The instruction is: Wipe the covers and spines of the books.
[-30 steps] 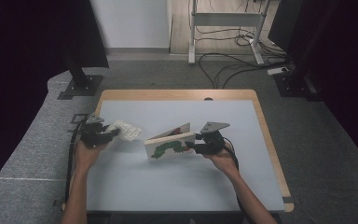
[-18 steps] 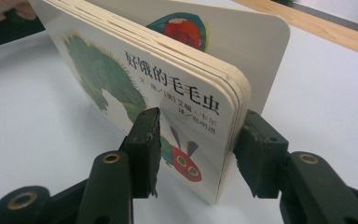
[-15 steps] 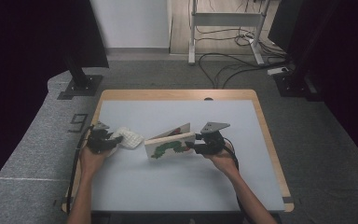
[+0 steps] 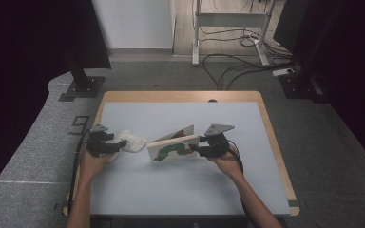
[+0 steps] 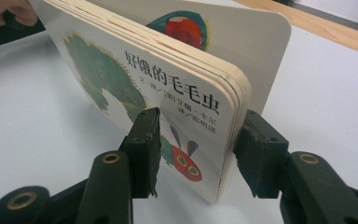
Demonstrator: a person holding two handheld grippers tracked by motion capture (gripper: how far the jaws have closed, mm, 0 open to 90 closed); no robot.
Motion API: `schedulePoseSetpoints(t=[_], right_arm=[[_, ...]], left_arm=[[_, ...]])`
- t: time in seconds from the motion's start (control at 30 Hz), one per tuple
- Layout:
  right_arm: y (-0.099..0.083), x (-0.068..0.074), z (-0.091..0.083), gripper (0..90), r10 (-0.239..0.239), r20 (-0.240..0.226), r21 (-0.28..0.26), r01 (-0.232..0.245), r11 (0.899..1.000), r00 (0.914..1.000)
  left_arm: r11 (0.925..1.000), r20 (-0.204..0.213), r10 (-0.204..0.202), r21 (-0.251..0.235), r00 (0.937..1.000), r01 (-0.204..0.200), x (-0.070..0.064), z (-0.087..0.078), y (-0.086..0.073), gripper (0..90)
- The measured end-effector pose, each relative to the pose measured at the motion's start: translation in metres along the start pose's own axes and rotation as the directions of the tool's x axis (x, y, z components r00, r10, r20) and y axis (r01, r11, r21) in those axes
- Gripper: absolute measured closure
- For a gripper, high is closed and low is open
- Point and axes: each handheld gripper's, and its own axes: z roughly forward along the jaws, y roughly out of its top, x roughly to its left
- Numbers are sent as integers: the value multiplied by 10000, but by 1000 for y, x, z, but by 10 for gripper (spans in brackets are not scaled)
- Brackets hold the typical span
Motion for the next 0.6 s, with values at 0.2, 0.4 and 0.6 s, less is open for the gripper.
schedulePoseSetpoints(t=[0.2, 0.4, 0.6], right_arm=[[0, 0, 1, 513, 20, -8, -3, -20, 10000, 10000], [0, 0, 1, 513, 11, -2, 26, -11, 10000, 10000], [0, 0, 1, 513, 21, -32, 26, -21, 10000, 10000]], left_arm=[[9986, 200, 522, -110, 9984, -520, -16, -18, 11, 175], [9958, 1284, 840, -461, 9882, -786, -34, -29, 15, 215], [9891, 2000, 1468, -439, 9687, -1408, -55, -33, 15, 235]])
